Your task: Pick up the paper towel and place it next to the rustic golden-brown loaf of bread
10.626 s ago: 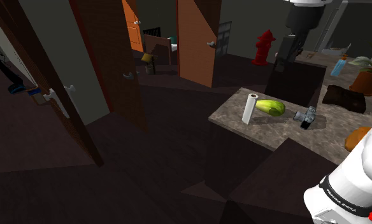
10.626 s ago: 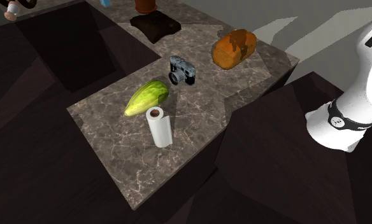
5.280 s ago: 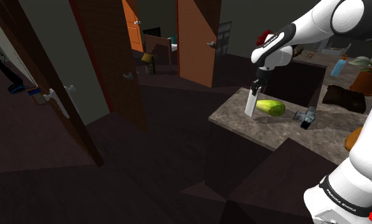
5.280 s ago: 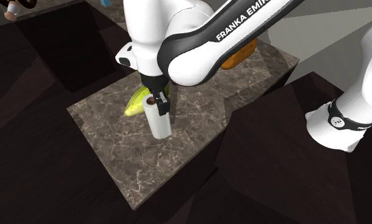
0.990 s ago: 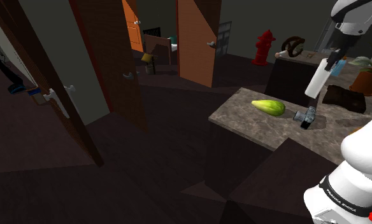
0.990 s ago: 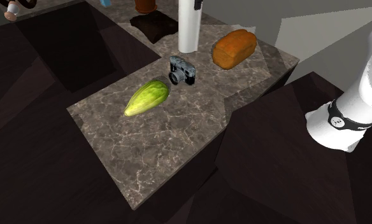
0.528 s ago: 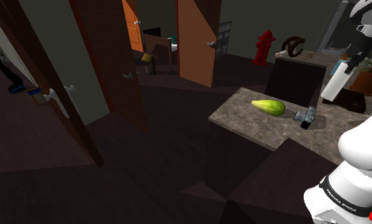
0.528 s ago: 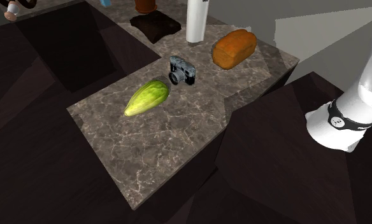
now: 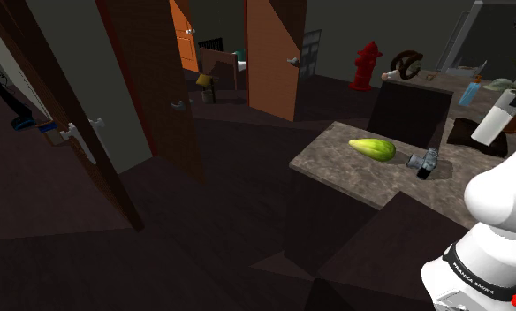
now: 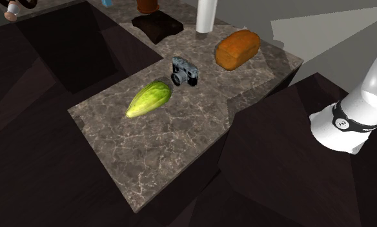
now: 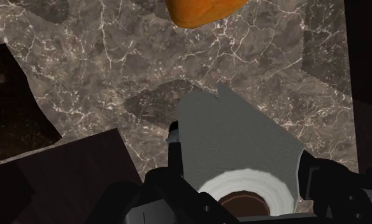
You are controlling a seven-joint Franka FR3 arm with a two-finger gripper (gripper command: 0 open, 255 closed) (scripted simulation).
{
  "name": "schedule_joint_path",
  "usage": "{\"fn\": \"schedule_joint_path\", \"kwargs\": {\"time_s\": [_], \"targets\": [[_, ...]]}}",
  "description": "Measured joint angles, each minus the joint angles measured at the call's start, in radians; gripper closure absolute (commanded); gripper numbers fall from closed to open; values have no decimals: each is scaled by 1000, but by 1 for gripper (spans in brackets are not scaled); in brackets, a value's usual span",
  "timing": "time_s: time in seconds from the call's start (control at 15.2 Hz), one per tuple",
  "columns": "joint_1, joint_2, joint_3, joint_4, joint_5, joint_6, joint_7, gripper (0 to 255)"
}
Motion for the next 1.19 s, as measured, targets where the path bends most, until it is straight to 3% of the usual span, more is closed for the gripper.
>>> {"fn": "schedule_joint_path", "kwargs": {"time_s": [0.26, 0.66, 0.86, 0.99, 1.06, 1.19], "targets": [[-104, 90, 2, 115, 55, -44, -86, 255], [-301, 271, 29, 379, 141, -145, -190, 255], [-437, 413, 60, 618, 188, -234, -213, 255], [-537, 523, 87, 834, 213, -319, -200, 255], [-562, 551, 93, 881, 219, -337, -200, 255], [-555, 547, 92, 848, 220, -312, -211, 255]]}}
